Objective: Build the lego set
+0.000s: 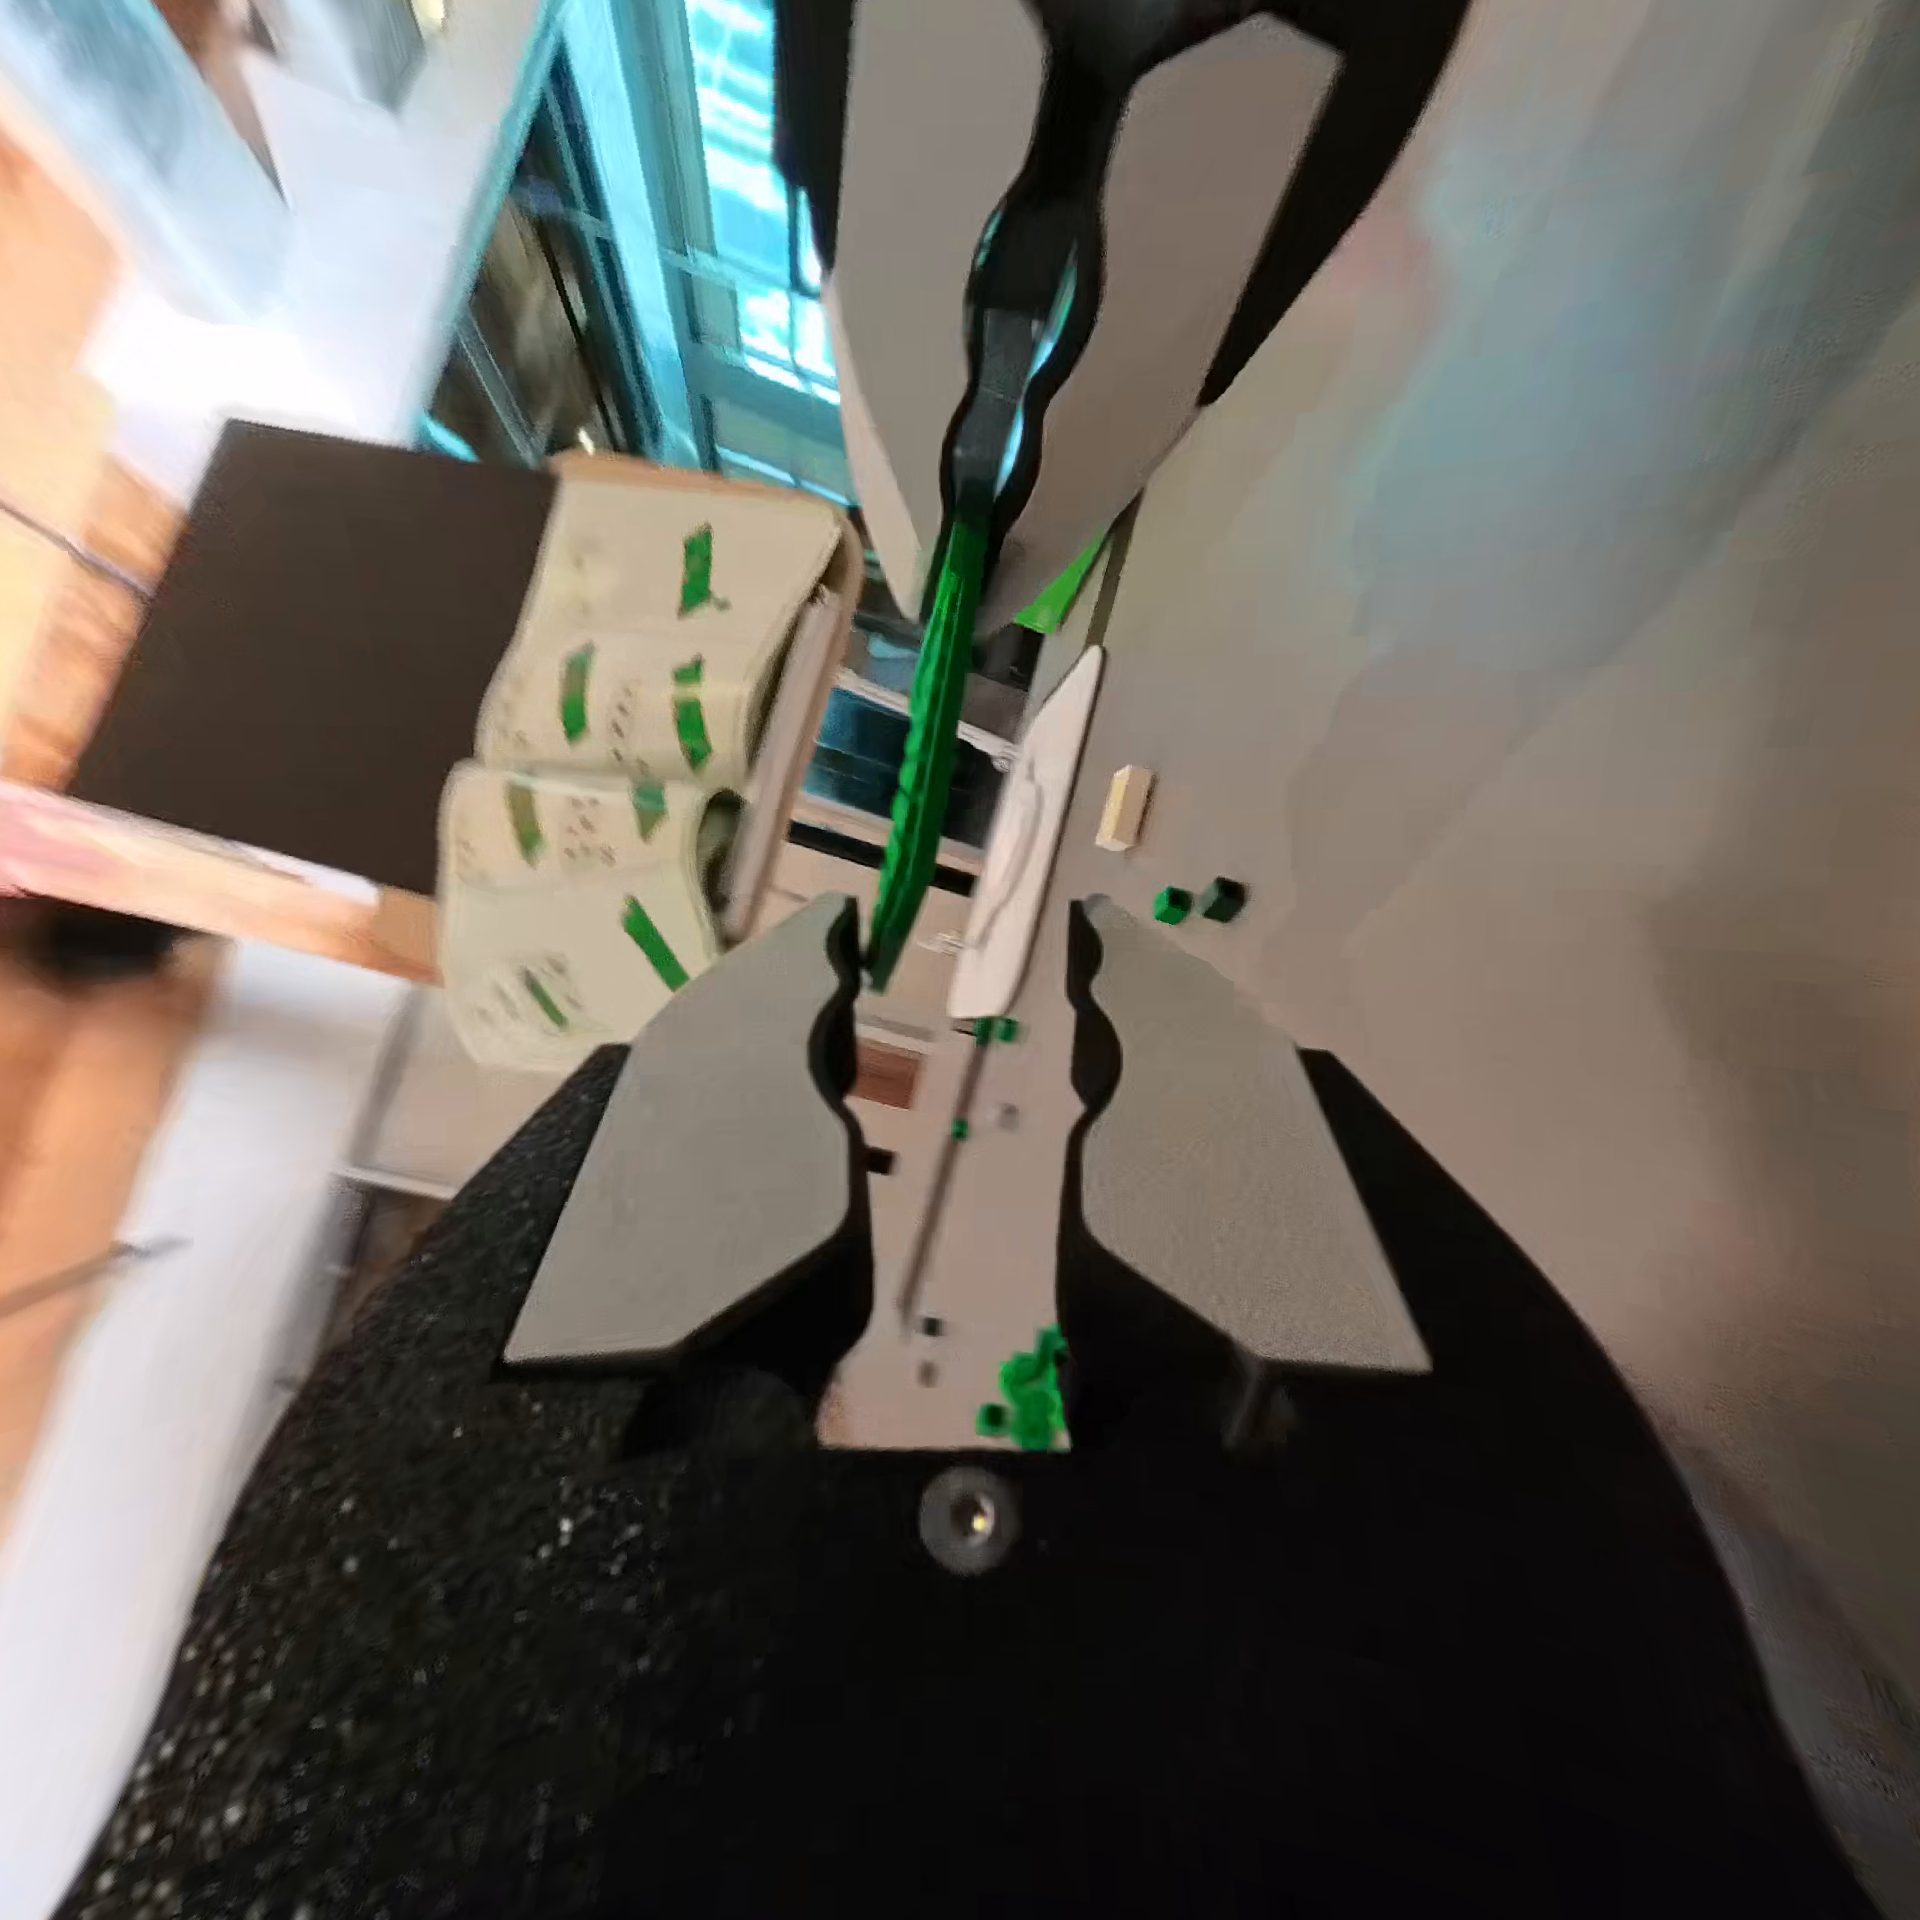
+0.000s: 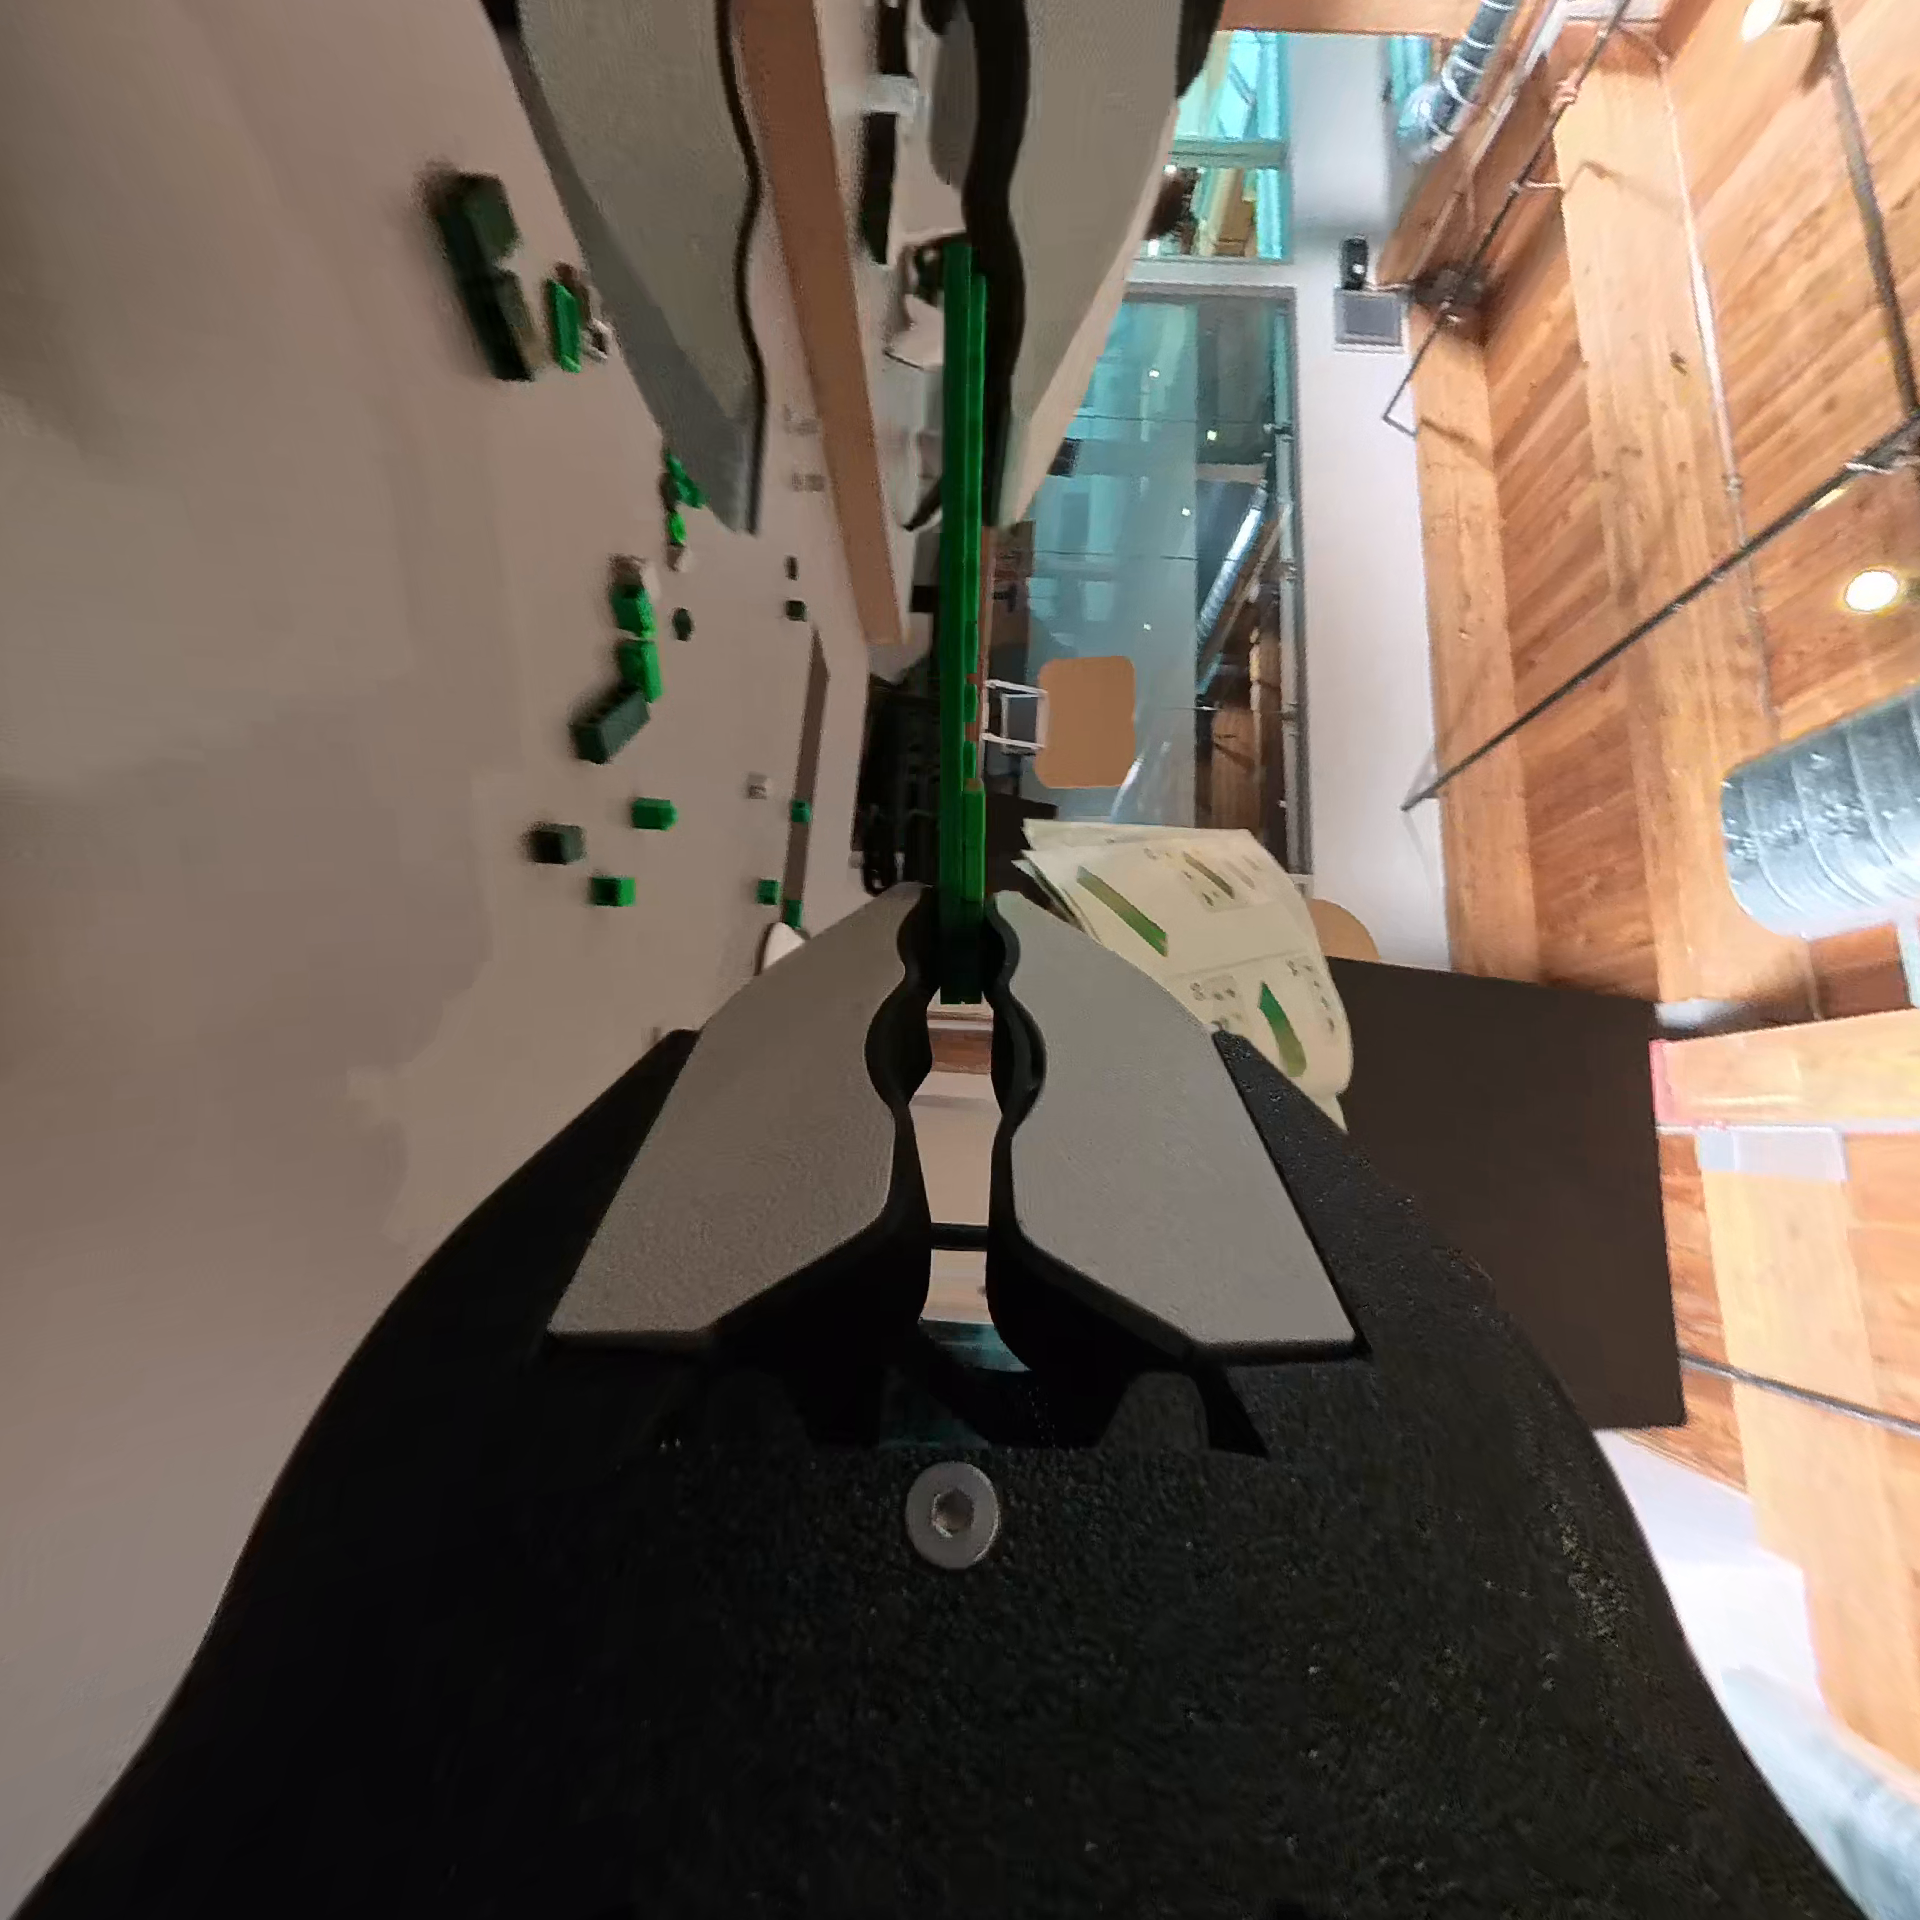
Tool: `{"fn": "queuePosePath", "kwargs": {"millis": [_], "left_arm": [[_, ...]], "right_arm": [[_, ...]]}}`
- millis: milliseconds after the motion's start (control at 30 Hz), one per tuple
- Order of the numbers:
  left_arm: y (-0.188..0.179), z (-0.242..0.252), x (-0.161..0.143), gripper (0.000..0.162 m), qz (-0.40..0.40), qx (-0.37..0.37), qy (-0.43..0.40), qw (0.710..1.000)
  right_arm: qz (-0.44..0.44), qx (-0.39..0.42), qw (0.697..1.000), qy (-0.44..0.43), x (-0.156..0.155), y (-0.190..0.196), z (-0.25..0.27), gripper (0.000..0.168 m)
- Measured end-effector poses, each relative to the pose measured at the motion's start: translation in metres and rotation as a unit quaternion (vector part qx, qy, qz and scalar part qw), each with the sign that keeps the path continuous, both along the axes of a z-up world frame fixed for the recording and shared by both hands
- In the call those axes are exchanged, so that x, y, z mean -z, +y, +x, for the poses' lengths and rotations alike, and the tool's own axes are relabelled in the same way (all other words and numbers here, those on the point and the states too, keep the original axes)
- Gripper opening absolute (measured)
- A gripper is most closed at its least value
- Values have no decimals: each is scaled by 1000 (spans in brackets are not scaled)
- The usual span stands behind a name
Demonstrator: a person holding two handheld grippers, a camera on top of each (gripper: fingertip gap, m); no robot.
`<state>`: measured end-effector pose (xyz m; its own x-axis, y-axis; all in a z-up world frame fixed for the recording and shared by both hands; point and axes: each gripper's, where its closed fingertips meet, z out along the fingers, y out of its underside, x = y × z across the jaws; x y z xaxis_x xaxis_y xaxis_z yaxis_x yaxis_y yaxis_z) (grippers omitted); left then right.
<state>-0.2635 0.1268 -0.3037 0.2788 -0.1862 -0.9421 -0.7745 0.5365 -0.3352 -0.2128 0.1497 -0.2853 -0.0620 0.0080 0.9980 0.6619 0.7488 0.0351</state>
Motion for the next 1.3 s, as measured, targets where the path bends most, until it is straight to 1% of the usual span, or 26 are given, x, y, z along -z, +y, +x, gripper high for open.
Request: {"fn": "queuePosePath", "kwargs": {"millis": [33, 100, 133, 200, 233, 267, 333, 400, 467, 500, 533, 667, 800, 900, 967, 1000, 1033, 1067, 1133, 1200, 1300], "left_arm": [[4, -3, 1, 43, -38, -4, -28, 999], [9, -8, -1, 60, -109, -6, -95, 989], [11, -9, -1, 65, -150, 0, -132, 980], [11, -8, -2, 81, -249, 28, -214, 944], [8, -6, -4, 82, -300, 52, -254, 918], [3, -1, -8, 81, -353, 90, -296, 883], [-6, 2, -20, 80, -442, 161, -379, 797], [-12, 2, -31, 73, -512, 220, -439, 705], [-16, 1, -40, 65, -568, 263, -482, 613], [-17, 1, -41, 61, -593, 272, -492, 576], [-19, 4, -38, 55, -614, 273, -493, 553], [-26, 13, -30, 34, -678, 272, -482, 483], [-27, 9, -25, 8, -712, 265, -489, 429], [-22, 6, -16, 4, -737, 245, -506, 375], [-17, 1, -9, 4, -750, 233, -519, 338], [-15, -3, -6, 4, -754, 227, -523, 326], [-12, -8, -3, 4, -758, 219, -524, 321], [-10, -14, 0, 4, -760, 207, -523, 326], [-6, -27, 6, 4, -763, 182, -514, 346], [-4, -40, 12, 4, -766, 159, -506, 363], [-4, -57, 20, 4, -768, 129, -489, 394]], "right_arm": [[14, 1, 1000, 6, -5, 3, 1, 6], [35, 4, 999, 20, -17, 9, 4, 6], [45, 4, 999, 30, -23, 11, 6, 6], [67, 4, 997, 39, -33, 15, 8, 6], [80, 3, 996, 43, -37, 17, 9, 6], [97, 1, 994, 42, -39, 19, 10, 6], [132, -4, 991, 36, -43, 20, 9, 6], [155, -17, 987, 28, -42, 17, 5, 6], [176, -34, 984, 21, -40, 11, -1, 6], [182, -44, 982, 17, -38, 7, -5, 6], [186, -53, 981, 14, -35, 4, -8, 6], [203, -73, 976, 7, -29, -3, -19, 6], [210, -82, 974, 4, -25, -6, -23, 6], [186, -87, 979, 24, -21, -5, -26, 11], [140, -75, 986, 56, -19, 0, -25, 25], [100, -65, 990, 75, -17, 4, -22, 29], [53, -53, 992, 99, -14, 9, -19, 31], [4, -38, 991, 126, -11, 15, -15, 32], [-103, -9, 980, 171, -1, 28, -9, 31], [-201, 10, 955, 216, 8, 37, -6, 31], [-314, 22, 909, 272, 18, 48, -9, 27]]}}
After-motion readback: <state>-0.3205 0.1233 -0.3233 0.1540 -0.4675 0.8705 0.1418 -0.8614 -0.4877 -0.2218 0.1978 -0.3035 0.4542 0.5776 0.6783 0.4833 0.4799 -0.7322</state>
